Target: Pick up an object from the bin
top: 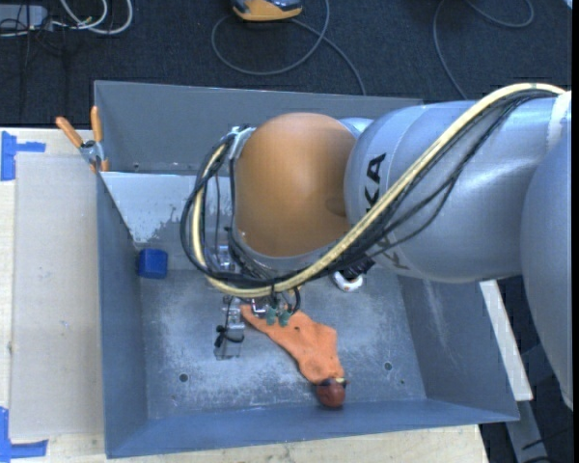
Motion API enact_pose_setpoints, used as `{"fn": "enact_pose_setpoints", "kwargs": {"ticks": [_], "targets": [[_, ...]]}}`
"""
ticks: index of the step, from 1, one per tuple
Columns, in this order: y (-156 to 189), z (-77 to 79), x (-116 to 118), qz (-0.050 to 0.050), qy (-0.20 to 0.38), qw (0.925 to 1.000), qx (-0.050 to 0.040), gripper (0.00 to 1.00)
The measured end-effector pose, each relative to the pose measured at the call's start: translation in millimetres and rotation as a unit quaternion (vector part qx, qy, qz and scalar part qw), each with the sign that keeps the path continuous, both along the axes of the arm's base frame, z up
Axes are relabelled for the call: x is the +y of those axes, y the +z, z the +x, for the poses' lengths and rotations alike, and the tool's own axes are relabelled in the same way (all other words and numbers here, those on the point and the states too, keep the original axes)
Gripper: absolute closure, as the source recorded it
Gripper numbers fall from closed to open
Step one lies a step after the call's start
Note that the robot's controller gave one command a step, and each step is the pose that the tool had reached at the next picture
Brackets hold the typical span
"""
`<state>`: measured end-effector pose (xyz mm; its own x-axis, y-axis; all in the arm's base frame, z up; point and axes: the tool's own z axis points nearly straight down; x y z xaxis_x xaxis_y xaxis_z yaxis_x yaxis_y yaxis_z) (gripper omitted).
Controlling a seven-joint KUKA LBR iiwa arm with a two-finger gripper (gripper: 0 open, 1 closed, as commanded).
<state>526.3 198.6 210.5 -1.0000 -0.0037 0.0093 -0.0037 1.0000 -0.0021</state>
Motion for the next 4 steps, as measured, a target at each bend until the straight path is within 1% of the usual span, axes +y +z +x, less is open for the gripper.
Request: {"fn": "enact_pose_setpoints", "kwargs": {"ticks": [1, 2, 3, 4], "targets": [[4.7, 1.7, -1.1, 0.001, -0.002, 1.0, -0.004, 0.0], [-2.8, -11.5, -23.9, 0.001, 0.025, 0.9997, -0.0015, 0.0], [17.4, -36.5, -92.9, 0.0, -0.022, 0.9998, -0.0008, 0.0], [2.2, -4.3, -103.3, -0.001, -0.016, 0.9999, -0.0039, 0.0]]}}
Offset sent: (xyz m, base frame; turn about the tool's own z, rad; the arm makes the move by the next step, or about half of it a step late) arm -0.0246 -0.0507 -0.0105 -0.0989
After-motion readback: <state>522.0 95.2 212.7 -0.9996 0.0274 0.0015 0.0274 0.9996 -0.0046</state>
